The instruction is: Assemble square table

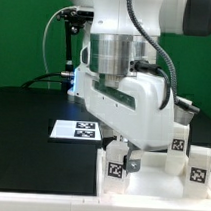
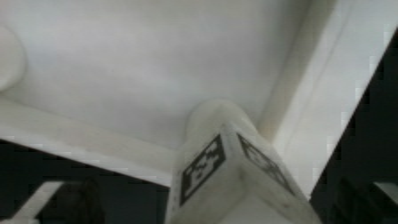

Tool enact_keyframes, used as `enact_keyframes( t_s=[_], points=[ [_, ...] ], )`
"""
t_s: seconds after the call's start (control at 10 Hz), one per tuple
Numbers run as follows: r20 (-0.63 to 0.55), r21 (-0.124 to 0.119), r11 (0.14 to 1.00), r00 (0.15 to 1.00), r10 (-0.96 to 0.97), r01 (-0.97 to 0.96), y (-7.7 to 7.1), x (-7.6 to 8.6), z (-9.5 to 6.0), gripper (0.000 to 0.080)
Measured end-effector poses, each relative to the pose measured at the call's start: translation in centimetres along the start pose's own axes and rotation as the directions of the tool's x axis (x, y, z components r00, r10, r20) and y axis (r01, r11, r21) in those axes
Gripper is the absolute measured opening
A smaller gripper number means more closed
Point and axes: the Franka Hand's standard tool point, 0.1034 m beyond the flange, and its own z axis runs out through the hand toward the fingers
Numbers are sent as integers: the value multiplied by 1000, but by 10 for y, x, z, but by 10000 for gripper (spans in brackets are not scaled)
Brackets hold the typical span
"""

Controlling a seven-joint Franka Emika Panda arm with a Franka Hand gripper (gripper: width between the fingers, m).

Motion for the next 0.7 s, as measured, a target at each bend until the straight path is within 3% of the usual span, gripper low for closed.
enact_keyframes(
  t_s=[0.1, 0.2, 0.3, 0.4, 0.5, 0.6, 0.7],
  points=[
    [-8, -8, 989, 989, -147, 147, 0, 1, 0, 649],
    [-15, -15, 921, 921, -390, 390, -2, 3, -2, 649],
    [-18, -10, 860, 860, -510, 510, -3, 9, -5, 649],
    [-17, -10, 891, 890, -455, 455, -2, 8, -4, 649],
    [-17, -10, 902, 902, -431, 431, -2, 8, -4, 533],
    [-17, -9, 920, 920, -391, 391, -2, 8, -4, 533],
    [-18, -8, 946, 946, -323, 323, -2, 8, -4, 351]
  ],
)
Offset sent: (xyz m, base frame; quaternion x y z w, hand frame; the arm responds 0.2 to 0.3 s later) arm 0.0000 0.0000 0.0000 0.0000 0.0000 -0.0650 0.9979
